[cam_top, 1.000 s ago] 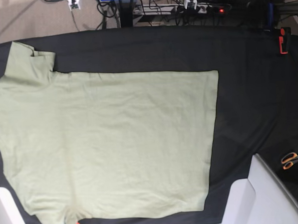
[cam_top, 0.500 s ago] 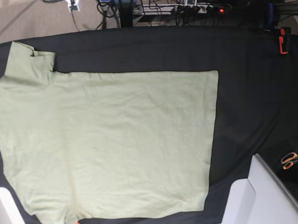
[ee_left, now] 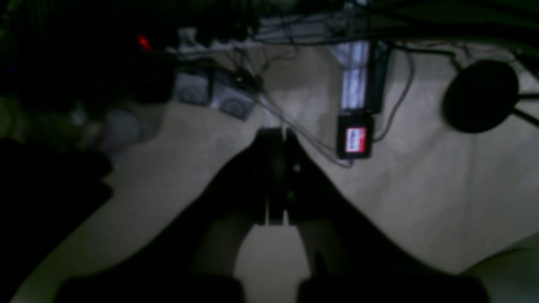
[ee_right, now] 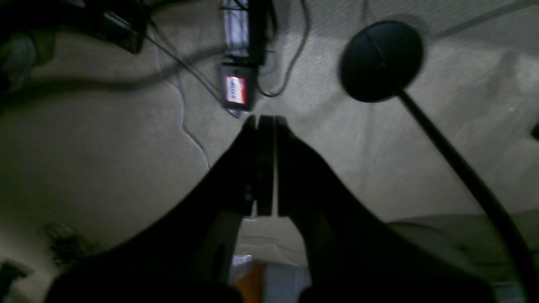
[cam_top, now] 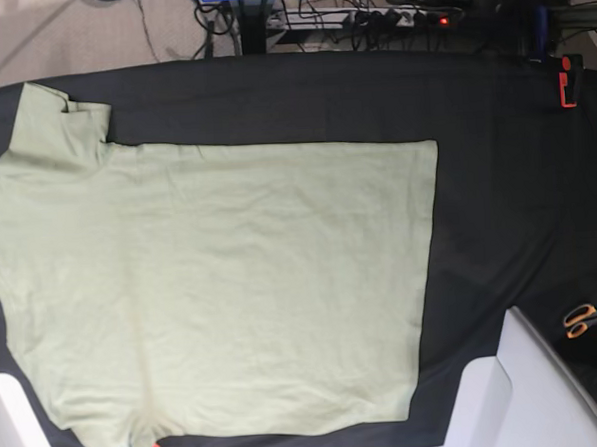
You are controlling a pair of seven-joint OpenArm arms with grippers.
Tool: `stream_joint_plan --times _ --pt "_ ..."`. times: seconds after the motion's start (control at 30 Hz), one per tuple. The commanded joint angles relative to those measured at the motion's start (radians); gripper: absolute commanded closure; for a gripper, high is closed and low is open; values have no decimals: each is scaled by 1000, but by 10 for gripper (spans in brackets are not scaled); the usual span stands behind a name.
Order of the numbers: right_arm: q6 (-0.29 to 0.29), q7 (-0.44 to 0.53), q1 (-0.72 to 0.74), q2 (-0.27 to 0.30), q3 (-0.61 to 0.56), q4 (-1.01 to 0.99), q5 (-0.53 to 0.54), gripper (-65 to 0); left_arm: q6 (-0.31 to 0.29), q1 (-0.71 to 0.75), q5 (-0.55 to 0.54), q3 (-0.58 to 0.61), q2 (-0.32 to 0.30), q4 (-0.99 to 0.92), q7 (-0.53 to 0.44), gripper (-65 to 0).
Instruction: Fold the T-shirt properly
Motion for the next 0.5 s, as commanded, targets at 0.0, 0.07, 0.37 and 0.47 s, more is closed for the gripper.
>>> stream_joint_plan --times 0.0,0.07,0.37,0.47 --pt "-1 10 -54 14 6 84 6 -2 4 44 -2 -2 -8 43 -2 0" --pt "-1 -41 -153 15 44 251 6 -2 4 109 -2 -3 -28 135 -5 0" --pt "0 -214 -371 -23 236 909 7 -9 3 360 -232 -177 -80 756 0 0" --pt "3 -277 -334 -21 296 1058 92 -66 1 406 -334 -207 -123 963 6 0"
